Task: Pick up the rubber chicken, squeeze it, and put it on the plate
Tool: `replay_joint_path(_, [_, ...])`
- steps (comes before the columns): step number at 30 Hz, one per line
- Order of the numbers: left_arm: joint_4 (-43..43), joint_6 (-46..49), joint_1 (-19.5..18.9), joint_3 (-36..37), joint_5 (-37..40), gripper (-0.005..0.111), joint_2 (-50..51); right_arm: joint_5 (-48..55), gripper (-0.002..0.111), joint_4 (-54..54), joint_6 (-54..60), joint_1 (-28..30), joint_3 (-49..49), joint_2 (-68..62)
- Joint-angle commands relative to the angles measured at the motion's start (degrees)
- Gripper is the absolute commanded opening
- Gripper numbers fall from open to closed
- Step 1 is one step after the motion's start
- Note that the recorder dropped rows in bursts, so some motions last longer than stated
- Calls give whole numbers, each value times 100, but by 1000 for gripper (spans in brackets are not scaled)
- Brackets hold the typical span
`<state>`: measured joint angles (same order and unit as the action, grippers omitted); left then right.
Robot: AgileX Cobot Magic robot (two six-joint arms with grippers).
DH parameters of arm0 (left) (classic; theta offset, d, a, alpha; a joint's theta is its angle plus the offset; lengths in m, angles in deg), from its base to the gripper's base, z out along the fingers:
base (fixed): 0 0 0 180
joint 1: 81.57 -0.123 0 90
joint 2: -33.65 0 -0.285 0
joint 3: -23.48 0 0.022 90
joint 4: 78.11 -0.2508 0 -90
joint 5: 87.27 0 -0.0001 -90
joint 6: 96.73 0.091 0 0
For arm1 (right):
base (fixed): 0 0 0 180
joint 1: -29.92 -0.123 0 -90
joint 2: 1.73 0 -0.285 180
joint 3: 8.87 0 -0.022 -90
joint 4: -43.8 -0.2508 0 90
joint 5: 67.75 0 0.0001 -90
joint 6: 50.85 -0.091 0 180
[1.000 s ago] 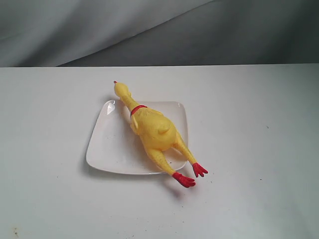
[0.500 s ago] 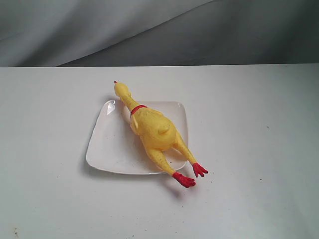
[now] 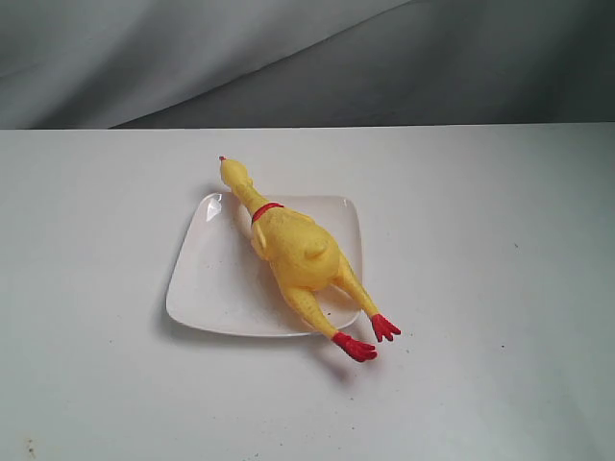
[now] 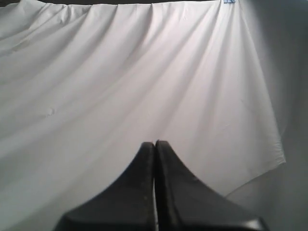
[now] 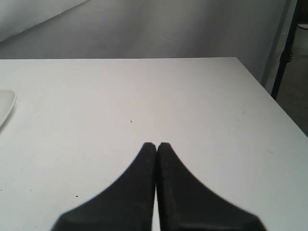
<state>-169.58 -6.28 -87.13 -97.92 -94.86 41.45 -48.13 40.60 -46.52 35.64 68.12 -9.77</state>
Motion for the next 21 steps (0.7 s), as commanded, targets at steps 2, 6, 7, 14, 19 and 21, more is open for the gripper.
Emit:
replay_joint_path(2, [3897, 2844, -18, 110, 759, 1, -2, -8, 0, 40, -12, 42, 23, 26])
replay_joint_path(6, [7560, 6993, -18, 113, 1325, 1, -2, -8, 0, 40, -12, 42, 23, 26])
replay_joint_path(7, [8085, 7634, -18, 113, 1347, 1, -2, -8, 0, 40, -12, 42, 23, 26])
replay_joint_path(14, [9199, 8991, -18, 175, 1537, 1, -2, -8, 0, 40, -12, 42, 23, 26])
replay_joint_path(19, [9199, 8925, -18, 823, 1537, 1, -2, -8, 0, 40, -12, 42, 23, 26])
replay_joint_path(21, [9092, 8761, -18, 1146, 1537, 1, -2, -8, 0, 40, -12, 42, 23, 26])
